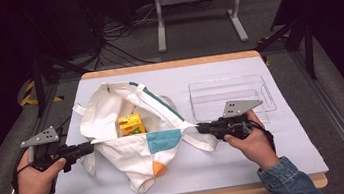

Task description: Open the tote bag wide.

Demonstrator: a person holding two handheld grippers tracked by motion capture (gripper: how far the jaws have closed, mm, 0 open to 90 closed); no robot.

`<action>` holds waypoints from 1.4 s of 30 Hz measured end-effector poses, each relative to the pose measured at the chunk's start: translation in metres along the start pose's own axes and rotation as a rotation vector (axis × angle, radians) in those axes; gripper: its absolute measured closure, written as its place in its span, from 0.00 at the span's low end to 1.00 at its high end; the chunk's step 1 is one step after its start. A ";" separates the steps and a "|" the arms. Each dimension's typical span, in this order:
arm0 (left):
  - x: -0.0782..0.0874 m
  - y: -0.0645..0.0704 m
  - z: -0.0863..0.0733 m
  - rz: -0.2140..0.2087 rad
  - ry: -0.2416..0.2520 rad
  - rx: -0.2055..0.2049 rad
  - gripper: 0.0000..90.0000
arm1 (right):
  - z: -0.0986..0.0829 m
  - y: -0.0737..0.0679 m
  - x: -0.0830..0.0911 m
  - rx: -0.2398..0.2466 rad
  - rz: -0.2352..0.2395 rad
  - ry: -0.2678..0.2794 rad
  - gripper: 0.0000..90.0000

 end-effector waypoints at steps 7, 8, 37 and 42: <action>-0.011 -0.014 -0.010 0.006 -0.029 0.012 0.94 | -0.014 0.004 -0.012 -0.019 -0.006 -0.043 0.97; -0.012 -0.015 -0.011 0.004 -0.031 0.011 0.94 | -0.016 0.005 -0.013 -0.022 -0.007 -0.049 0.97; -0.047 -0.041 -0.039 0.015 -0.065 0.013 0.95 | -0.051 0.017 -0.038 -0.051 -0.029 -0.164 0.97; -0.051 -0.043 -0.045 0.013 -0.082 0.038 0.94 | -0.056 0.018 -0.041 -0.060 -0.028 -0.184 0.97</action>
Point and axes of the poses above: each handheld gripper's, and its own axes: x roughly backward along the jaws, z roughly out of its top, y roughly to its right, the point moved 10 cm from there along -x, roughly forward along the jaws, and after that the axes turned 3 degrees about -y, right-handed, at the moved point
